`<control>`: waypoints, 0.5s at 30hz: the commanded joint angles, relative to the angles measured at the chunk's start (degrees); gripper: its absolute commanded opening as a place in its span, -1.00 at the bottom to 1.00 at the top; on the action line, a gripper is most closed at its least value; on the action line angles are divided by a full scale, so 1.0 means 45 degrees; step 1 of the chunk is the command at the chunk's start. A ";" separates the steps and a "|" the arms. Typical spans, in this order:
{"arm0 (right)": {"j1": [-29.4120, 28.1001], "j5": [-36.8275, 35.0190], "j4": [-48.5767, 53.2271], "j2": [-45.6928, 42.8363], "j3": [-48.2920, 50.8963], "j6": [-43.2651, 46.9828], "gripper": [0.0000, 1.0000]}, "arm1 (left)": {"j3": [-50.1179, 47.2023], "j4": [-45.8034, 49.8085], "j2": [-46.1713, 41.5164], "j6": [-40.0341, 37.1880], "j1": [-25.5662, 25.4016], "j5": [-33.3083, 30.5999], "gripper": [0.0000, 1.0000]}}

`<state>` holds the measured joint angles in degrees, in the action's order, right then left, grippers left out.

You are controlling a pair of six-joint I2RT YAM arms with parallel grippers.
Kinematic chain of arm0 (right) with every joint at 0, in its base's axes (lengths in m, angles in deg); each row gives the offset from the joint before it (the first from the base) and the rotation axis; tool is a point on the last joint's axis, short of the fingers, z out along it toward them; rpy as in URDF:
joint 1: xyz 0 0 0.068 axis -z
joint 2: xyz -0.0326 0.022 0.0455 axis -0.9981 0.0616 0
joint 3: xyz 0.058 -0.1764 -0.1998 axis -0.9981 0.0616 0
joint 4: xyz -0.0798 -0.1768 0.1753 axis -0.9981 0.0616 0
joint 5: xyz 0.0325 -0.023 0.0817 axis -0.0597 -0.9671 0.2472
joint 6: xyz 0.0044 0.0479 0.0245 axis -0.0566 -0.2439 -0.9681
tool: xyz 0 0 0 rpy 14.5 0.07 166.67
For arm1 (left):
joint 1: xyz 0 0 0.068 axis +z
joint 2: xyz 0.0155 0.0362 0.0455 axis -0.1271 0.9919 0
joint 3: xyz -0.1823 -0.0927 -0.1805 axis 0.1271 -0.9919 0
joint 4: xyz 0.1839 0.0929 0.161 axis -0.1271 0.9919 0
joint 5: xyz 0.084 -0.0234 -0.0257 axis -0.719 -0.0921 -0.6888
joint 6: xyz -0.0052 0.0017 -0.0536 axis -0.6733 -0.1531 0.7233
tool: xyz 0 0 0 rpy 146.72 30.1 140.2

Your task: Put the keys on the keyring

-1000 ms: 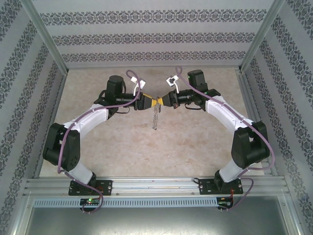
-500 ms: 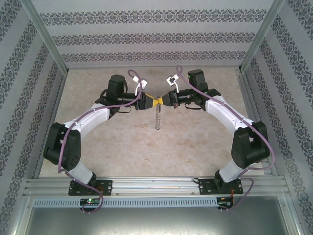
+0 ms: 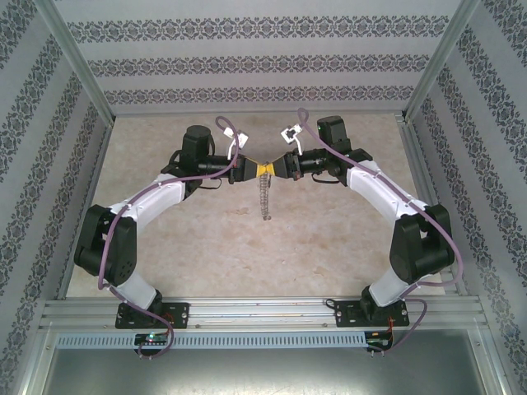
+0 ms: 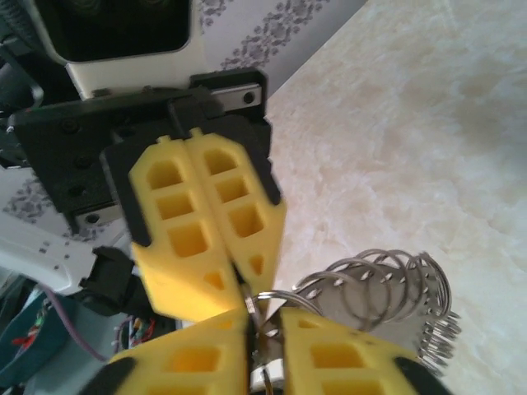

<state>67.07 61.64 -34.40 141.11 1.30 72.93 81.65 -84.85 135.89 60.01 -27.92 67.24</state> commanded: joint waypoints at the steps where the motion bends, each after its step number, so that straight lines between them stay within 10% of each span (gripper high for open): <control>1: 0.0315 -0.0271 -0.0808 -0.1302 0.0383 -0.0142 -0.26 | -0.0137 -0.1909 -0.0192 0.0460 -0.0260 -0.0056 -1.00; 15: 0.0744 -0.5155 -0.4269 -0.5024 0.5517 -0.1988 -0.04 | -0.0448 -0.3027 -0.0462 0.1198 -0.0262 -0.0889 -1.00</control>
<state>71.18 45.18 -47.84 120.17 22.30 66.14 79.88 -94.33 135.87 64.36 -28.69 63.88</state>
